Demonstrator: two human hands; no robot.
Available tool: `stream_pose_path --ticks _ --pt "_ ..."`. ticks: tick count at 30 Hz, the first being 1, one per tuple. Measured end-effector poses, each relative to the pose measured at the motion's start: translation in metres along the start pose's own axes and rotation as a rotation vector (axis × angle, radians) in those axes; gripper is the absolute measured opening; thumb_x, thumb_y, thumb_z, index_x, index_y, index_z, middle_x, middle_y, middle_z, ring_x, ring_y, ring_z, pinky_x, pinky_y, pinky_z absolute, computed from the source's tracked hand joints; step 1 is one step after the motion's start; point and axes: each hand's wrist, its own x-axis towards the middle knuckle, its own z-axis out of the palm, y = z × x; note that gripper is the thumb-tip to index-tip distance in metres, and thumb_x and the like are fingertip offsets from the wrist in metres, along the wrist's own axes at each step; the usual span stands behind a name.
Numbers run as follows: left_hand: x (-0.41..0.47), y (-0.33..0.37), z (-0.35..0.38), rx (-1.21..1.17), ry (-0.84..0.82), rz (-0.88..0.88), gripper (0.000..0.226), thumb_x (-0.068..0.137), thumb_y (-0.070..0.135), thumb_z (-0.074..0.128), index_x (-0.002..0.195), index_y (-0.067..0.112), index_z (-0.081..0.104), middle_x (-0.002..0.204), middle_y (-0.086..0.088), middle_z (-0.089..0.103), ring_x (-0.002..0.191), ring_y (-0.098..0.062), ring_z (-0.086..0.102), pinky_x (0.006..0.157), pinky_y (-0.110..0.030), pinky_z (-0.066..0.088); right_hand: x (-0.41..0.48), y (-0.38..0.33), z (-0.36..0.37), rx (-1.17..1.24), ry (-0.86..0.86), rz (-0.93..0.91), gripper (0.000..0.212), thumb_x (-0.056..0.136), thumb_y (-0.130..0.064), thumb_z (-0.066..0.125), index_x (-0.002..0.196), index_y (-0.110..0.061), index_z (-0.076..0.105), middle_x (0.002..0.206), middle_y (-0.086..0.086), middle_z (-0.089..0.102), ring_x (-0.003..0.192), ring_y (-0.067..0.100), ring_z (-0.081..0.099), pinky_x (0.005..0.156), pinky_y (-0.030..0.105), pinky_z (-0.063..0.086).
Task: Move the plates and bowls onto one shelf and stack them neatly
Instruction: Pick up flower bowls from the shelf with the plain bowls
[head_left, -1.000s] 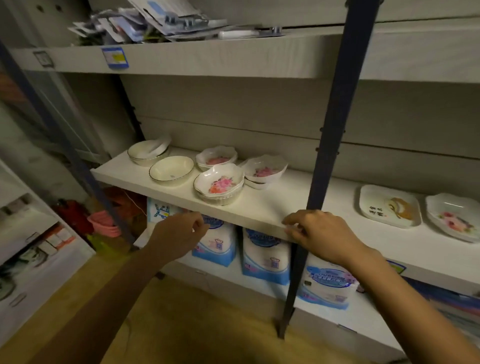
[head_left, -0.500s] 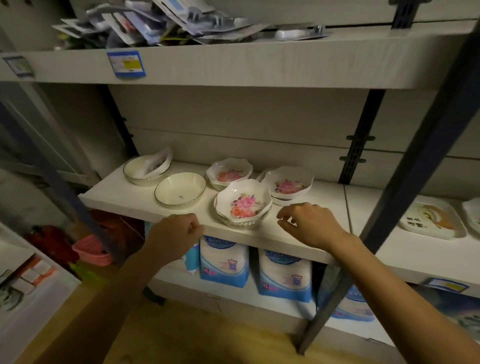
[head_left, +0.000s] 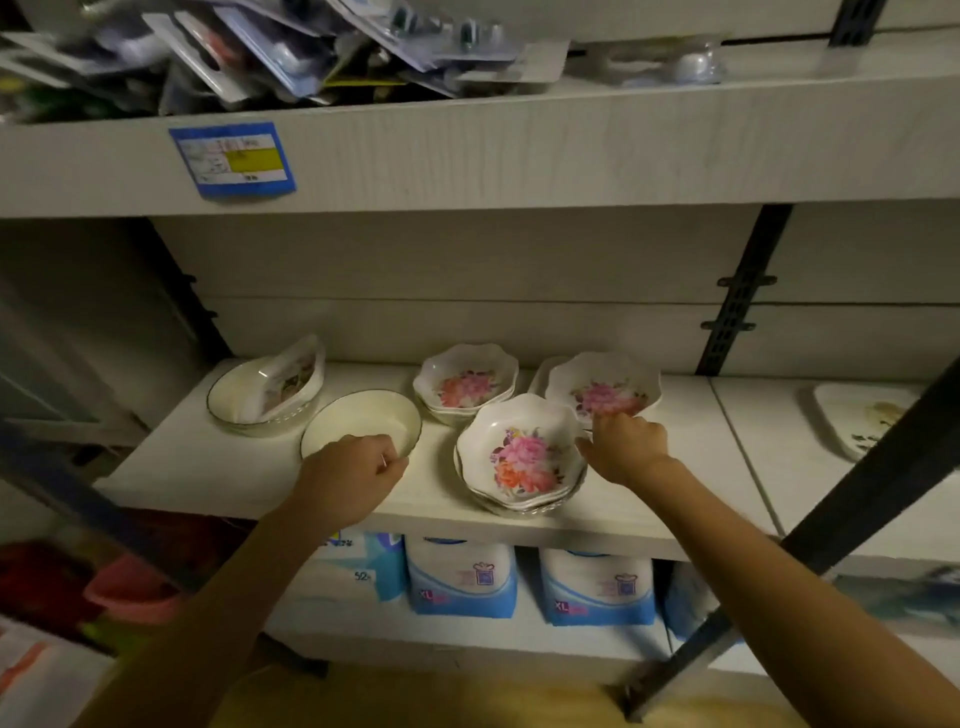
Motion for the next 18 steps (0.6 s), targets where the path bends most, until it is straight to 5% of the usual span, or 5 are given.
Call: stream_pose_path --ticks 6,18 --pt "0.023 -0.017 -0.003 0.016 -0.074 0.089 0.028 0.09 0.043 0.045 0.079 0.019 0.057 0.092 -0.005 0.068 0.09 -0.027 0.061 0.076 -0.032 0.046 0.004 -0.016 0.001 -0.023 -0.013 0.132 0.025 0.094 -0.026 0.043 0.107 -0.011 0.059 0.105 0.009 0.066 0.097 0.025 0.062 0.082 0.03 0.044" --pt "0.049 -0.023 0.013 0.004 -0.218 0.21 0.027 0.091 0.041 0.043 0.073 0.022 0.05 0.086 -0.003 0.062 0.093 -0.028 0.06 0.073 -0.032 0.041 -0.014 -0.022 -0.022 0.031 0.107 0.231 0.034 0.097 -0.031 0.033 0.097 -0.01 0.06 0.089 0.01 0.063 0.075 0.025 0.054 0.067 0.032 0.042"
